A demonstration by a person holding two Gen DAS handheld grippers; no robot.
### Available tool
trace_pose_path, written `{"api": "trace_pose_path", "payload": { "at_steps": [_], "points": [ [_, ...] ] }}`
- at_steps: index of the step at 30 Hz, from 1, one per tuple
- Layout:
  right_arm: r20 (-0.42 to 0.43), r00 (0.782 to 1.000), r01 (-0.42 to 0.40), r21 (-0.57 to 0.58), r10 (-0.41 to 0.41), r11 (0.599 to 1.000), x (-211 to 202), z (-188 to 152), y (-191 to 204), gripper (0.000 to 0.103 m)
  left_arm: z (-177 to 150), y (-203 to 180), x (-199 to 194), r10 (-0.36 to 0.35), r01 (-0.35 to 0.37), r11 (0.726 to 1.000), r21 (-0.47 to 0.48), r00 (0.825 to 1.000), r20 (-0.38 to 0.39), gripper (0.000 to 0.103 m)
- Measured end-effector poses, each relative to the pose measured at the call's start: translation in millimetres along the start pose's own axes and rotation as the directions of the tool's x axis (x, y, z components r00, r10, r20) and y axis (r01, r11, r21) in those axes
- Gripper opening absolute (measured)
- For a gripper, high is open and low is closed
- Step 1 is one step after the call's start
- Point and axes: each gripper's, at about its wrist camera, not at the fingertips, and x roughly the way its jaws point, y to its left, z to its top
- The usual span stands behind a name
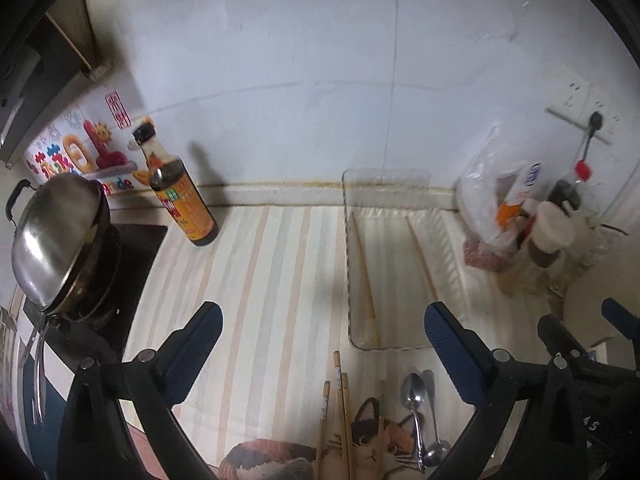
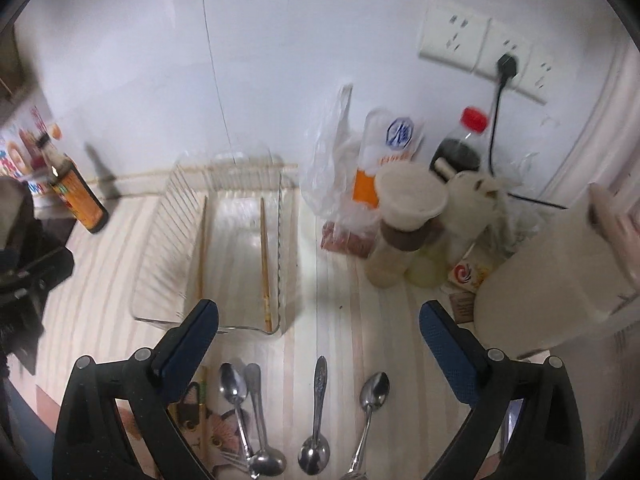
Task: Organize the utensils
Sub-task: 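Move both tools back down to the chopsticks on the cat mat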
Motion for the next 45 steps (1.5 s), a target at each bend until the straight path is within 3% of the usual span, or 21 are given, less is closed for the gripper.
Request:
{"api": "trace_pose_path", "payload": {
  "at_steps": [4, 8, 10, 11, 12, 13, 15, 19, 23, 25, 26, 27, 28, 34, 37, 38, 39, 41, 45],
  "points": [
    [0.037, 0.998, -0.044, 0.040, 0.042, 0.998, -31, -1, -5, 0.102, -1, 3, -26, -0.037, 0.037, 0.999, 0.000, 0.999, 0.030, 0.103],
    [-0.005, 0.996, -0.091, 0.051, 0.092, 0.995, -41, -11, -6, 0.101, -13, 10, -32, -0.049, 0.050, 0.999, -0.008, 0.999, 0.011, 0.103],
    [-0.041, 0.994, -0.100, 0.046, 0.102, 0.994, -34, -23, -4, 0.087, -29, 16, -20, -0.046, 0.046, 0.999, 0.001, 0.998, -0.035, 0.103],
    [-0.079, 0.990, -0.109, 0.046, 0.113, 0.993, -26, -29, -3, 0.065, -38, 18, -13, -0.039, 0.039, 0.999, 0.004, 0.997, -0.061, 0.103],
    [-0.140, 0.981, -0.129, 0.058, 0.136, 0.990, -12, -38, -2, 0.052, -49, 22, -2, -0.034, 0.034, 0.999, 0.002, 0.995, -0.097, 0.103],
    [-0.173, 0.972, -0.146, 0.078, 0.158, 0.986, -3, -46, -3, 0.048, -63, 27, 12, -0.030, 0.031, 1.000, 0.001, 0.989, -0.146, 0.103],
    [-0.243, 0.949, -0.173, 0.127, 0.200, 0.977, 19, -64, -5, 0.034, -88, 32, 41, -0.030, 0.030, 1.000, -0.001, 0.970, -0.243, 0.094],
    [-0.354, 0.898, -0.199, 0.203, 0.261, 0.959, 55, -96, -3, 0.030, -138, 36, 97, -0.087, 0.071, 0.996, -0.053, 0.897, -0.434, 0.074],
    [-0.421, 0.860, -0.206, 0.232, 0.289, 0.951, 79, -117, 9, 0.031, -169, 27, 132, -0.110, 0.086, 0.994, -0.069, 0.848, -0.519, 0.058],
    [-0.448, 0.841, -0.216, 0.238, 0.305, 0.947, 89, -124, 17, 0.031, -179, 19, 142, -0.088, 0.078, 0.996, -0.042, 0.836, -0.542, 0.036],
    [-0.460, 0.831, -0.224, 0.235, 0.312, 0.946, 94, -126, 23, 0.031, -180, 16, 140, -0.061, 0.062, 0.998, -0.016, 0.849, -0.525, 0.026],
    [-0.470, 0.822, -0.236, 0.232, 0.321, 0.944, 98, -129, 30, 0.031, -180, 14, 139, -0.048, 0.060, 0.998, 0.006, 0.856, -0.516, 0.009],
    [-0.478, 0.817, -0.240, 0.225, 0.322, 0.944, 101, -132, 36, 0.031, -181, 16, 138, -0.054, 0.065, 0.998, 0.003, 0.853, -0.519, 0.005],
    [-0.527, 0.790, -0.280, 0.143, 0.313, 0.949, 120, -143, 90, 0.031, -190, 53, 132, -0.029, -0.004, 0.998, -0.064, 0.854, -0.520, 0.005],
    [-0.564, 0.788, -0.262, 0.055, 0.247, 0.963, 133, -154, 120, 0.031, -196, 63, 129, -0.029, -0.017, 0.996, -0.083, 0.853, -0.521, 0.005],
    [-0.574, 0.789, -0.252, 0.026, 0.220, 0.967, 137, -158, 126, 0.030, -196, 65, 128, -0.030, -0.017, 0.996, -0.086, 0.853, -0.521, 0.005],
    [-0.553, 0.814, -0.233, -0.027, 0.179, 0.972, 134, -160, 133, 0.026, -197, 66, 128, -0.032, -0.018, 0.996, -0.090, 0.854, -0.520, 0.005],
    [-0.550, 0.829, -0.200, -0.121, 0.102, 0.972, 133, -165, 145, 0.011, -198, 67, 127, -0.033, -0.018, 0.996, -0.093, 0.854, -0.519, 0.005],
    [-0.561, 0.826, -0.173, -0.150, 0.060, 0.974, 130, -173, 136, 0.007, -197, 66, 126, -0.031, 0.001, 0.998, -0.060, 0.859, -0.511, 0.005]
  ]
}}
